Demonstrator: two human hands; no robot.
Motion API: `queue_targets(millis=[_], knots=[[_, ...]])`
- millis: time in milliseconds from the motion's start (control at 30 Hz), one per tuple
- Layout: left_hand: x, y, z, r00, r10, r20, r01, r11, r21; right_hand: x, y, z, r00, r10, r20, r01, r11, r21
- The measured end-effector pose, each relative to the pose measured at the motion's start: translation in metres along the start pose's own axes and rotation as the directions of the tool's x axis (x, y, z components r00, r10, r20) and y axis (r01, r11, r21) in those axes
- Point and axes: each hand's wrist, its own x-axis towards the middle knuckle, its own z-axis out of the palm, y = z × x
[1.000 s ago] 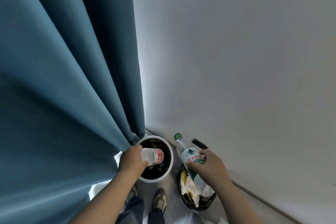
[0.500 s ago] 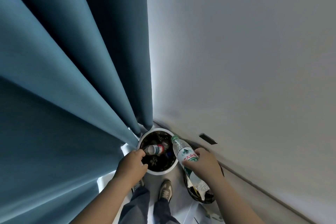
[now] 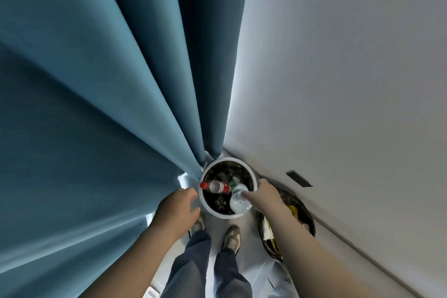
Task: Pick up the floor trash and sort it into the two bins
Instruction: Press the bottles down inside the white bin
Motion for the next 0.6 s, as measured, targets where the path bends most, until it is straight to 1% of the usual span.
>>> queue_targets(millis=[67, 167, 267, 367, 467, 600], knots=[[0.0, -0.005, 0.0, 1.0, -0.005, -0.001, 0.005, 1.0, -0.012, -0.002, 0.001, 0.002, 1.0, -0.02, 0.008, 0.02, 1.0, -0.003], [0.0, -0.007, -0.002, 1.0, -0.007, -0.002, 0.007, 1.0, -0.024, -0.011, 0.002, 0.002, 0.999, -0.038, 0.02, 0.039, 0.997, -0.065], [-0.001, -0.007, -0.008, 1.0, -0.006, -0.001, 0.006, 0.999, -0.035, -0.023, 0.004, 0.0, 0.996, -0.076, -0.037, 0.071, 0.989, -0.129], [-0.004, -0.004, -0.017, 1.0, 0.006, -0.009, -0.007, 0.998, -0.064, -0.037, 0.004, -0.002, 0.983, -0.17, -0.074, 0.149, 0.961, -0.233], [-0.01, 0.001, -0.03, 0.999, 0.031, -0.031, -0.033, 0.997, -0.064, -0.053, -0.001, -0.008, 0.953, -0.29, -0.094, 0.237, 0.898, -0.37], [-0.019, 0.006, -0.051, 0.994, 0.102, -0.039, -0.103, 0.995, -0.015, -0.078, -0.015, -0.017, 0.909, -0.405, -0.099, 0.32, 0.829, -0.459]])
